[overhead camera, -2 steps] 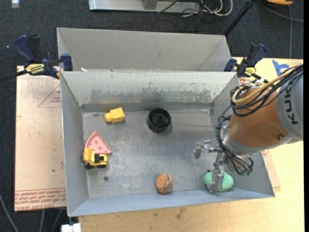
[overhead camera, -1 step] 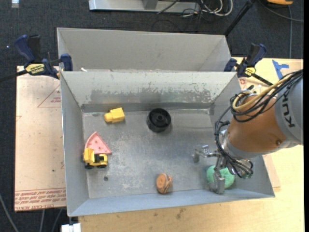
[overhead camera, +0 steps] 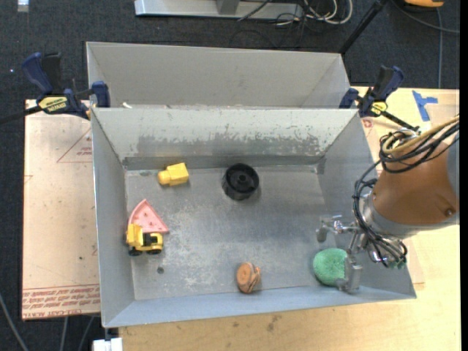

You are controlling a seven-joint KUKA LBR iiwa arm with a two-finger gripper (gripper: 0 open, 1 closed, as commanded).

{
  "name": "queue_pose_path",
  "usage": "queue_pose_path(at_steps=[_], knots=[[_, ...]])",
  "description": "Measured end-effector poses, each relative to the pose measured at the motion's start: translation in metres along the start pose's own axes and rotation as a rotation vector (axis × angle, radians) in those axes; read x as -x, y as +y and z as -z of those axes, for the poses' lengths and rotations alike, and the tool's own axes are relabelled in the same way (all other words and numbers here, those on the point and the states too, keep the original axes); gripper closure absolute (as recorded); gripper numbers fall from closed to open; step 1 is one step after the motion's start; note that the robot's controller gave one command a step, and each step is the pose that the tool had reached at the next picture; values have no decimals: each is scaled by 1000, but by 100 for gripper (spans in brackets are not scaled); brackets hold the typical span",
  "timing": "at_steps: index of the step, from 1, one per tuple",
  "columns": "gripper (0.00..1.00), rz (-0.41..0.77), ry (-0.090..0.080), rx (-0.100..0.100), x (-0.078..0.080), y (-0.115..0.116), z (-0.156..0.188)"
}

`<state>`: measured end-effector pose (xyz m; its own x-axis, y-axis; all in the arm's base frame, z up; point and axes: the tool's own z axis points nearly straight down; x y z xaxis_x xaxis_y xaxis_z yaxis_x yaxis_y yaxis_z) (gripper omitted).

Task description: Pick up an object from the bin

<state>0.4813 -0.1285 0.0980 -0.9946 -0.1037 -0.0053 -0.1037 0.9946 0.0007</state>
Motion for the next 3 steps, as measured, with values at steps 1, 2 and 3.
queue_pose_path(at_steps=[1, 2, 3], knots=[[0, 288, -10, -3, 5, -22, -24], [100, 32, 5, 1, 3, 11, -29], [100, 32, 5, 1, 3, 11, -29]])
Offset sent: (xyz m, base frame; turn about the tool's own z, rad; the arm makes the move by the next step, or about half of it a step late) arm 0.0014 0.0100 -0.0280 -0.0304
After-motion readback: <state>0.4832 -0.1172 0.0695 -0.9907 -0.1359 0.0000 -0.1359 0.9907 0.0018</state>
